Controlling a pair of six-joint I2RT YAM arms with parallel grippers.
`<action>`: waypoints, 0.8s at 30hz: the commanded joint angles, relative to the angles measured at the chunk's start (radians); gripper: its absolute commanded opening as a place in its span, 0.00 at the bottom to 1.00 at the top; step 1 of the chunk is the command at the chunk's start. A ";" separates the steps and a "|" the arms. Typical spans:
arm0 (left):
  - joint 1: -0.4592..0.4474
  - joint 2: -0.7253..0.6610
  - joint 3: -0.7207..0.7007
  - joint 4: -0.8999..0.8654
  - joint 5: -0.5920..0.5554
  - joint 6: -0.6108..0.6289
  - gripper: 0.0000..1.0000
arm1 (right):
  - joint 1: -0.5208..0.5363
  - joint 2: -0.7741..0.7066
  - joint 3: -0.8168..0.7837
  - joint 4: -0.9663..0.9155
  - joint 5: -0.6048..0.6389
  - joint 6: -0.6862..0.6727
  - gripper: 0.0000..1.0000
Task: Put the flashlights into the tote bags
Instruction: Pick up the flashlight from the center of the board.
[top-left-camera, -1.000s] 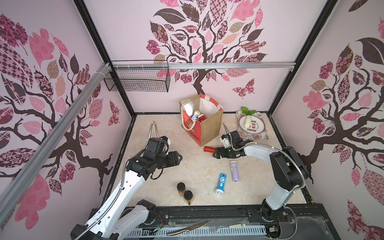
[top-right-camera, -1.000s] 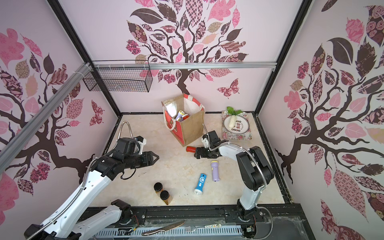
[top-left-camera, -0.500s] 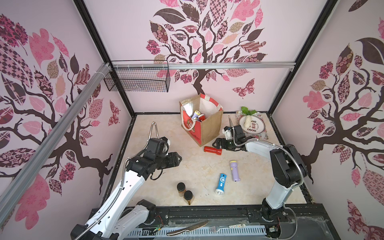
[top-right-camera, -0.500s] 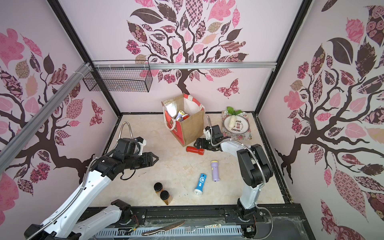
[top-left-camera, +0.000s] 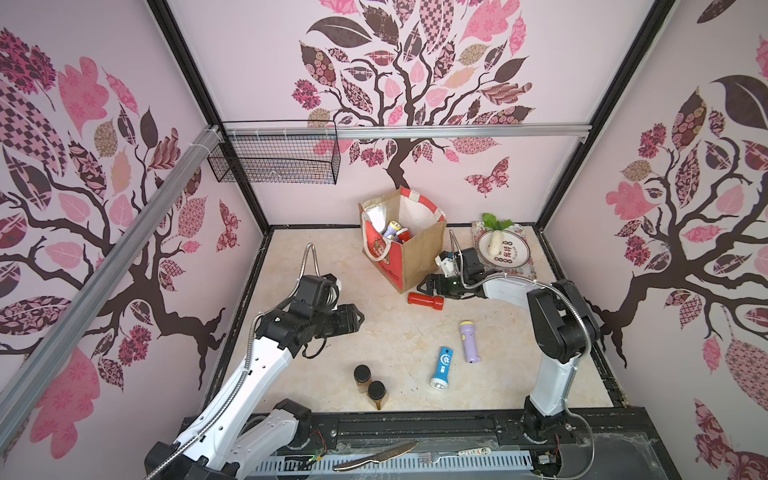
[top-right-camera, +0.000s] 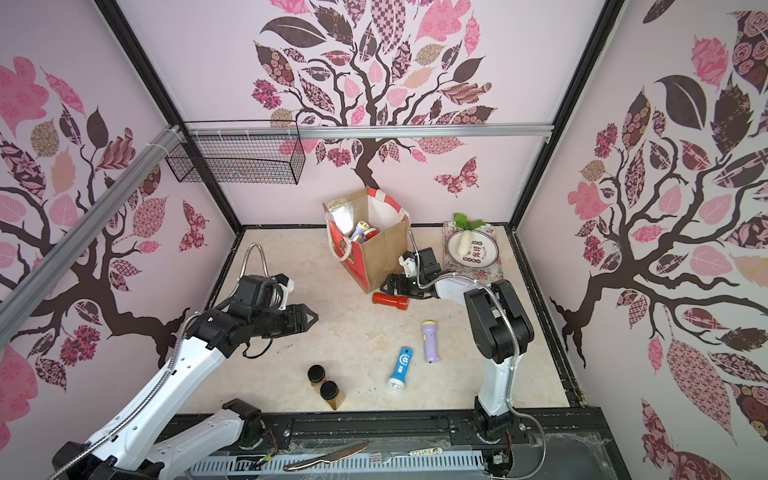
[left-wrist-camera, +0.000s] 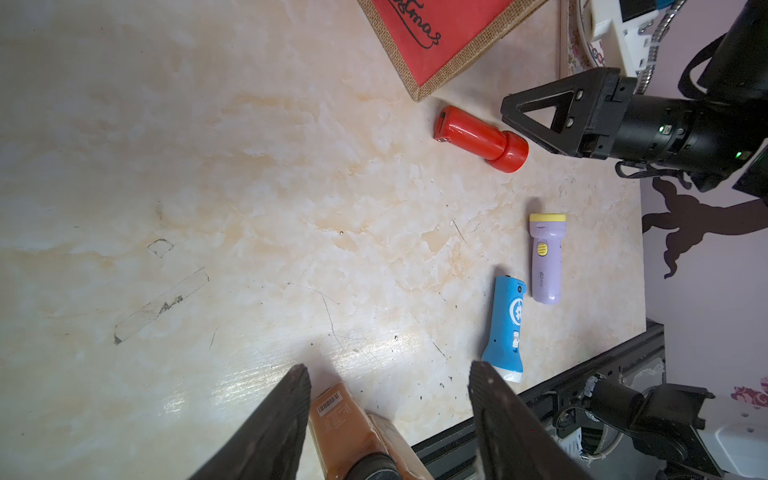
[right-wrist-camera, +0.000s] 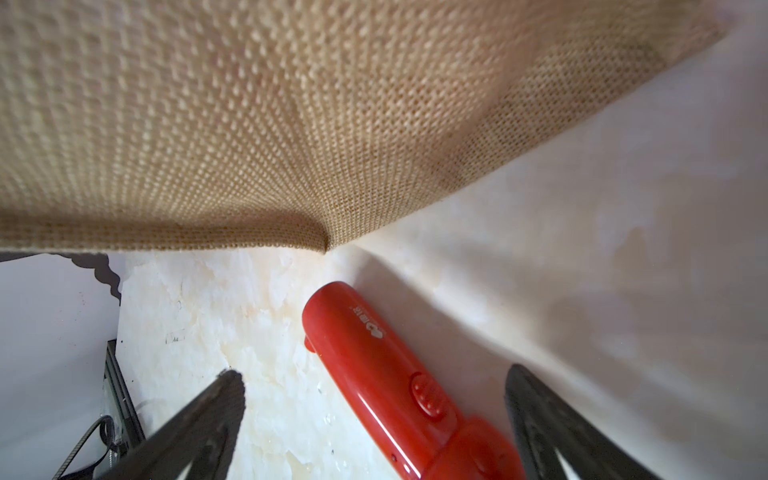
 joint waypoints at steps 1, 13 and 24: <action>0.005 0.002 -0.005 0.006 -0.011 0.024 0.64 | 0.005 0.004 -0.031 -0.001 -0.031 -0.016 1.00; 0.005 -0.022 -0.037 0.012 -0.012 0.016 0.64 | 0.081 -0.088 -0.139 -0.059 0.016 -0.065 0.95; 0.005 -0.054 -0.052 0.011 -0.017 0.007 0.64 | 0.185 -0.083 -0.077 -0.195 0.247 -0.062 0.91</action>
